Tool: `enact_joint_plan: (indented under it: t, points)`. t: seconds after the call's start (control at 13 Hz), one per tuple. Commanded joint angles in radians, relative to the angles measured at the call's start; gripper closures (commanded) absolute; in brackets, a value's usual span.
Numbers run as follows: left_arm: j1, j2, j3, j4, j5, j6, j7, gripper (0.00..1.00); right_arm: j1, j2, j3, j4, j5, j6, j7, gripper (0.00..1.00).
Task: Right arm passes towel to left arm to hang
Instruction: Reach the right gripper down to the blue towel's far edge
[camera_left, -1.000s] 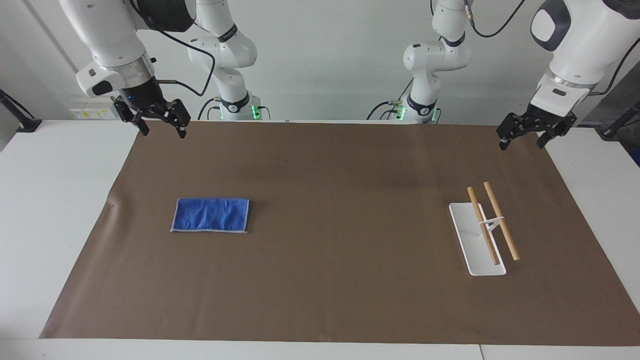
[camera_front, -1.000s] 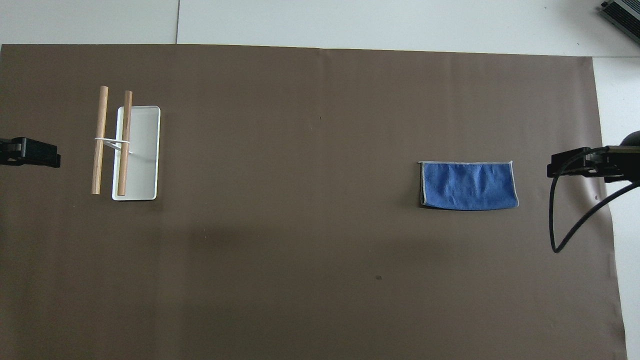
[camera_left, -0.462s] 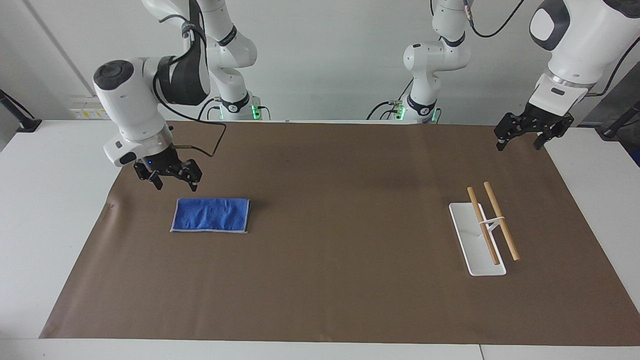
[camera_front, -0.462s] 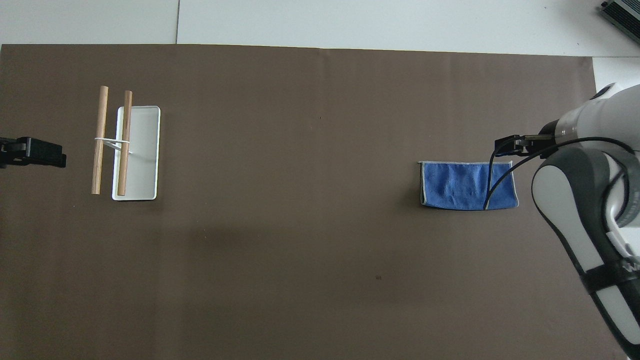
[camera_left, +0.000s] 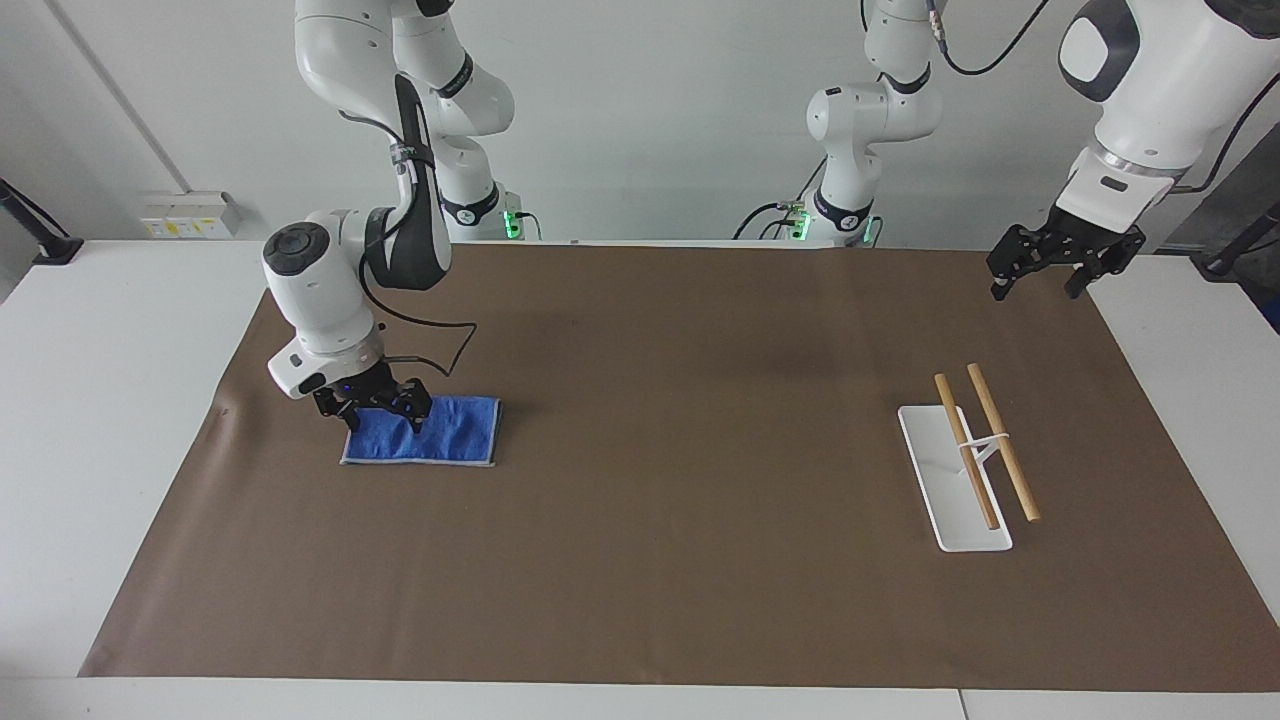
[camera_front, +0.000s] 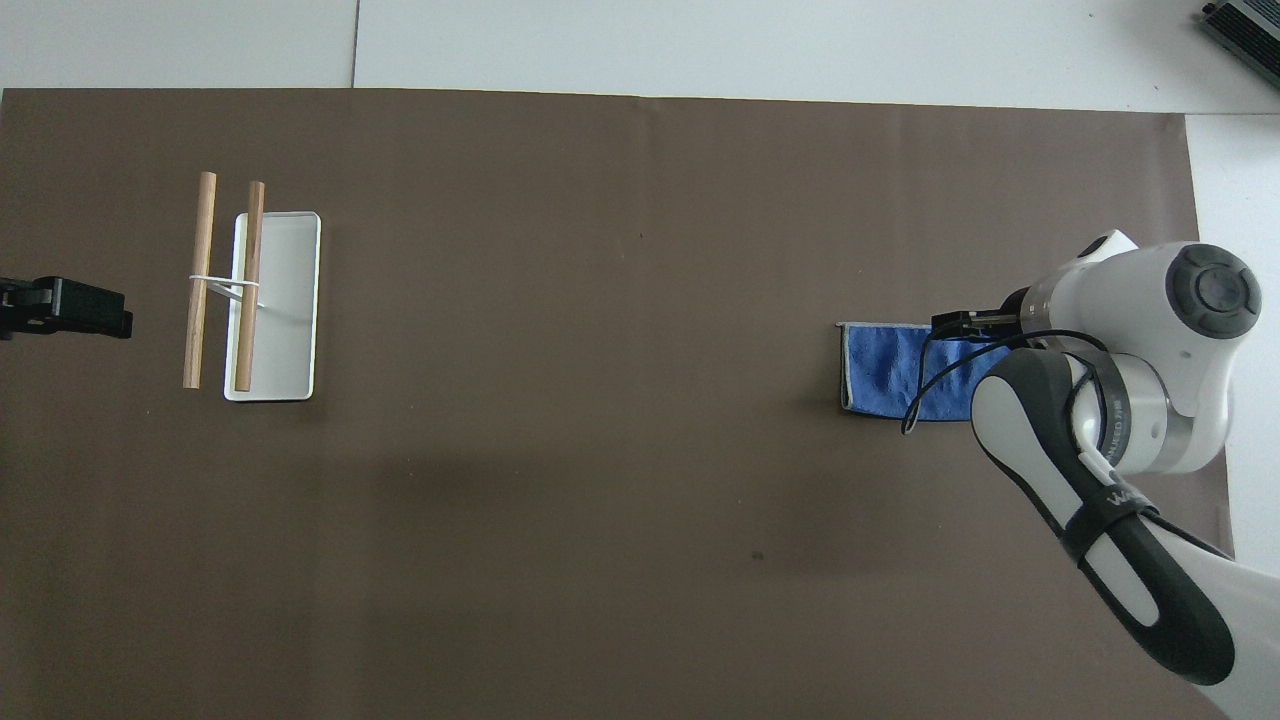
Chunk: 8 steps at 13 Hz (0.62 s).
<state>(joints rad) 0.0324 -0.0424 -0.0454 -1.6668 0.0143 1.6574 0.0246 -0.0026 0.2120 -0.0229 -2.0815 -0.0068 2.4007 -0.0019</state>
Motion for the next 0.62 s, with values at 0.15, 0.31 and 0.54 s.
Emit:
enact_joint_plan:
  t: [0.15,0.31,0.54]
  points:
    - [0.012,-0.007,0.004,-0.002,-0.011,-0.010,0.000,0.00,-0.013,0.032,0.004,-0.055,0.019,0.097,-0.079,0.00]
    - [0.014,-0.007,0.004,-0.002,-0.011,-0.011,0.000,0.00,-0.005,0.032,0.004,-0.057,0.019,0.097,-0.076,0.00]
    - [0.014,-0.007,0.004,-0.002,-0.011,-0.011,0.000,0.00,-0.004,0.040,0.004,-0.060,0.019,0.101,-0.076,0.00]
